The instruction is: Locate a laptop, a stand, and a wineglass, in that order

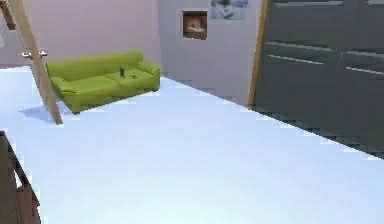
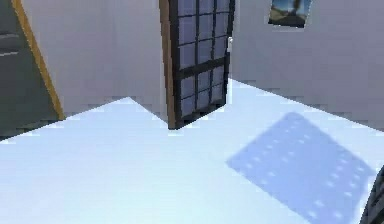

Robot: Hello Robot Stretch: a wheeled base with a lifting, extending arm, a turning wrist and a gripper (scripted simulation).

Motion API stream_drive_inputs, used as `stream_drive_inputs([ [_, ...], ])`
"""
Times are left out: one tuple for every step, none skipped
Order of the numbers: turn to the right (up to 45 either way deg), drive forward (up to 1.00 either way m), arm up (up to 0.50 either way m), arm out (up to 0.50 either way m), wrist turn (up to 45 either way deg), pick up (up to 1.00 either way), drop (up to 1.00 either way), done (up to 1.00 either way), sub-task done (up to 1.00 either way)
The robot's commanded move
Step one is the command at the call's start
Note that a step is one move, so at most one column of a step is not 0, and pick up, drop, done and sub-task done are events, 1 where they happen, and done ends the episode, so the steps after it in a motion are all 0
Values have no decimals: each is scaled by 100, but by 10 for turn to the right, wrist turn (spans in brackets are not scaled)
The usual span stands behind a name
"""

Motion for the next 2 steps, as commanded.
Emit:
stream_drive_inputs([
  [0, 60, 0, 0, 0, 0, 0, 0, 0],
  [-420, 0, 0, 0, 0, 0, 0, 0, 0],
])
